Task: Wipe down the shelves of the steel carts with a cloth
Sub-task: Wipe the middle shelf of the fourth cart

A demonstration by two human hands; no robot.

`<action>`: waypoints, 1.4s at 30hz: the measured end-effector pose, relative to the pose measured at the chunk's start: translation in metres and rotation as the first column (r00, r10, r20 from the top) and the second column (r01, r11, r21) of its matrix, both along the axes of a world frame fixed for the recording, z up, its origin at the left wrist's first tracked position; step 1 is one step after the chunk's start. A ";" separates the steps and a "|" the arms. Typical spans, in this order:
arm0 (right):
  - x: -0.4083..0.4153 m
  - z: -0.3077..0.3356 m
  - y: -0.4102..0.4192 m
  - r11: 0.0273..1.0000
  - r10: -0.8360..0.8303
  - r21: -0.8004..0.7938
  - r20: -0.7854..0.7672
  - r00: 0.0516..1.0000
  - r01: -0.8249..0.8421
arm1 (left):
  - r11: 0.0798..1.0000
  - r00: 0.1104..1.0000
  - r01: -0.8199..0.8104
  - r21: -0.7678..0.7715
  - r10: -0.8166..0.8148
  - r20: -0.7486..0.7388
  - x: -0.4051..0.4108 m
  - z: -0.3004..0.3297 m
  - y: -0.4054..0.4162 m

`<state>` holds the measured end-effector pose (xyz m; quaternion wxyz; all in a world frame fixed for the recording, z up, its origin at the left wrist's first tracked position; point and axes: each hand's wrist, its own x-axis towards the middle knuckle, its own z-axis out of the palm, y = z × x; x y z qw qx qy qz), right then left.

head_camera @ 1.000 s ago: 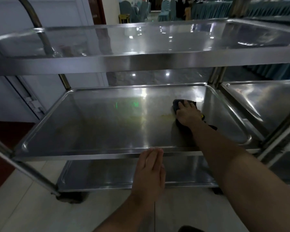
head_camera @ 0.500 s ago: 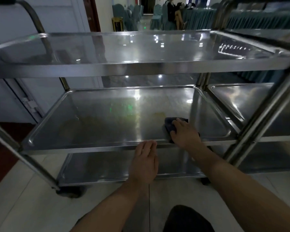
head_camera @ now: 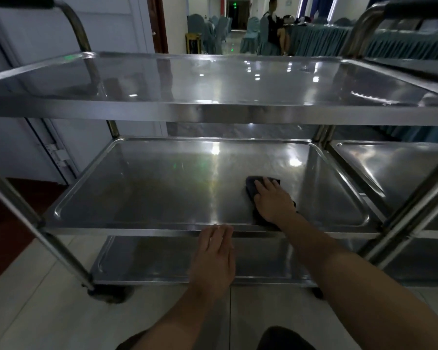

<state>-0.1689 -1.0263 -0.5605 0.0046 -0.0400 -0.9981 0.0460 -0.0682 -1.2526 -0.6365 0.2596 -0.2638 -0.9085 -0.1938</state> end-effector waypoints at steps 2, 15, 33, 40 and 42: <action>-0.022 0.001 0.003 0.999 -0.021 -0.042 0.005 1.000 0.021 | 1.000 0.999 0.018 0.020 -0.017 -0.048 -0.003 -0.009 0.000; -0.070 0.011 -0.008 0.993 -0.022 -0.112 0.090 0.996 0.032 | 0.999 0.994 0.016 0.052 -0.011 -0.109 -0.009 -0.004 0.004; 0.048 0.012 -0.057 0.999 -0.035 -0.010 0.072 0.997 0.035 | 0.996 0.986 0.090 0.013 -0.091 0.142 0.003 0.044 -0.042; 0.044 0.016 -0.098 0.999 0.036 0.004 0.099 0.994 -0.036 | 0.998 0.993 -0.051 -0.037 0.055 0.104 -0.009 0.038 -0.097; 0.034 0.016 -0.093 0.999 0.048 -0.030 0.115 0.992 -0.045 | 0.999 0.993 -0.048 -0.021 0.050 0.109 -0.012 0.033 -0.097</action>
